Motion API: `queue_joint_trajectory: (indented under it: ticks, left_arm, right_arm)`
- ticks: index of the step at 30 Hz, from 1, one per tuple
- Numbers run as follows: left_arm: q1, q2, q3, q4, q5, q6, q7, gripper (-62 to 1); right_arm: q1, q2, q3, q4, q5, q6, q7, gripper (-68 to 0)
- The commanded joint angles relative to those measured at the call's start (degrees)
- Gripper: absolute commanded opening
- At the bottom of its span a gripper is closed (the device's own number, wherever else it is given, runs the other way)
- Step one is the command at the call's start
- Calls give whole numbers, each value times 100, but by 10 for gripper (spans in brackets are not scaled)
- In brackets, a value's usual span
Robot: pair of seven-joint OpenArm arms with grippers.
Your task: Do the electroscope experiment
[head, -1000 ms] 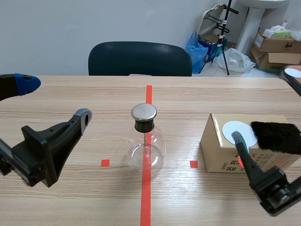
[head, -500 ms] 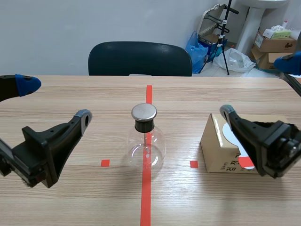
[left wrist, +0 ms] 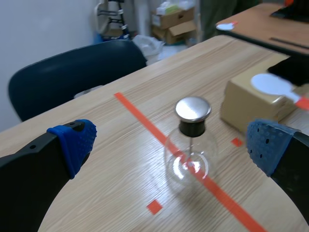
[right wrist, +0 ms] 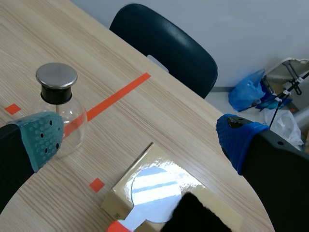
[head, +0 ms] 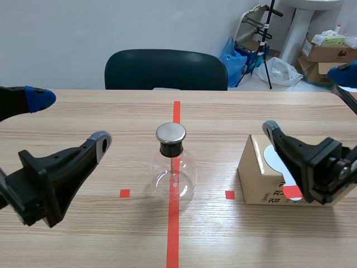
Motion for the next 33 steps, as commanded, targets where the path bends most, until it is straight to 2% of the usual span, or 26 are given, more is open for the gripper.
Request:
queue_joint_trajectory:
  ticks: [1, 6, 11, 33]
  left_arm:
    - [61, -136, -7, 81, -203, 13, -55, 14]
    - [61, -404, -7, 81, -315, 15, -55, 14]
    - [61, -413, -7, 79, -306, 13, 33, 14]
    - [61, -411, -7, 79, -306, 13, 111, 14]
  right_arm:
    - [-13, 15, 2, 31, 39, -20, -125, 4]
    - [-13, 15, 2, 31, 39, -20, -570, 4]
    - [-13, 15, 2, 31, 39, -20, -833, 4]
    - [-13, 15, 2, 31, 39, -20, -802, 4]
